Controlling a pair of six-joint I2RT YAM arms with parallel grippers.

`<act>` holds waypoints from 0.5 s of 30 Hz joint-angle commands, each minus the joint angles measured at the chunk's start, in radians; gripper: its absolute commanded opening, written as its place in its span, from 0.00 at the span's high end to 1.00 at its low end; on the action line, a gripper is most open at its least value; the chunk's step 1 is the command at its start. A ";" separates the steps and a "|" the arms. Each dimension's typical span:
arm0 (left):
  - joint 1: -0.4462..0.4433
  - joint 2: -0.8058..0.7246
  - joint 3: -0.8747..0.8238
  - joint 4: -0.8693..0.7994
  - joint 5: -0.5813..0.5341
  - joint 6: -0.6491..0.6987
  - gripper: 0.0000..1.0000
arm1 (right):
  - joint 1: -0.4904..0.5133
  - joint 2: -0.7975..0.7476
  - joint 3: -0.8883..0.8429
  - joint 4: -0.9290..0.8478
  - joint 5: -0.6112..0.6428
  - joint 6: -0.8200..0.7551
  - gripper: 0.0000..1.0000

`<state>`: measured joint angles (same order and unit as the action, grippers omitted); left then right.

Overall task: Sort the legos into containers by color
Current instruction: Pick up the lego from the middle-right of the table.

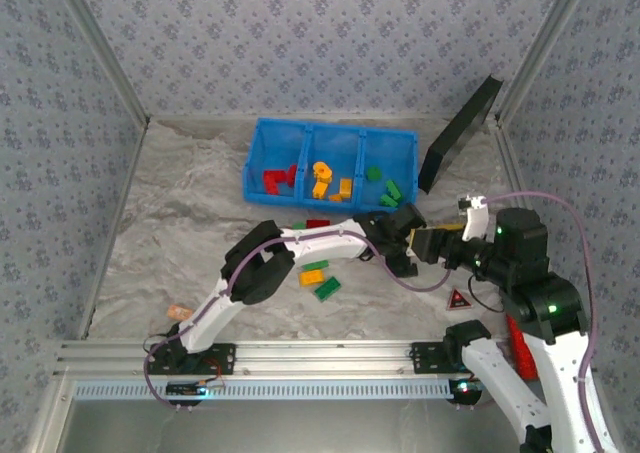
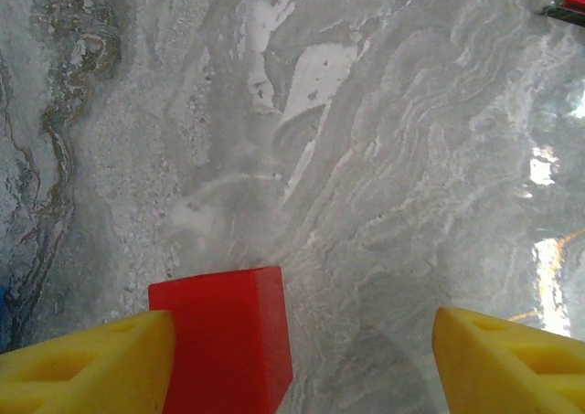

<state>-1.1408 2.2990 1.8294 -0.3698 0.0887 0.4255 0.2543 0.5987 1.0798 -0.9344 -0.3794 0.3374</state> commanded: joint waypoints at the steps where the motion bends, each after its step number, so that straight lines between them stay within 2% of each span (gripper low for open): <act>1: -0.004 0.045 0.044 -0.047 -0.007 -0.011 0.28 | 0.007 -0.017 0.020 -0.074 0.014 0.021 0.27; 10: 0.001 0.113 0.116 -0.102 -0.070 -0.044 0.35 | 0.007 -0.035 0.027 -0.094 0.011 0.028 0.27; 15: 0.006 0.145 0.162 -0.126 -0.148 -0.065 0.35 | 0.007 -0.036 0.025 -0.106 0.014 0.016 0.27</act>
<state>-1.1408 2.3913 1.9751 -0.4107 -0.0017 0.3916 0.2562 0.5739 1.0840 -1.0191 -0.3782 0.3523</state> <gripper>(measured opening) 0.646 0.733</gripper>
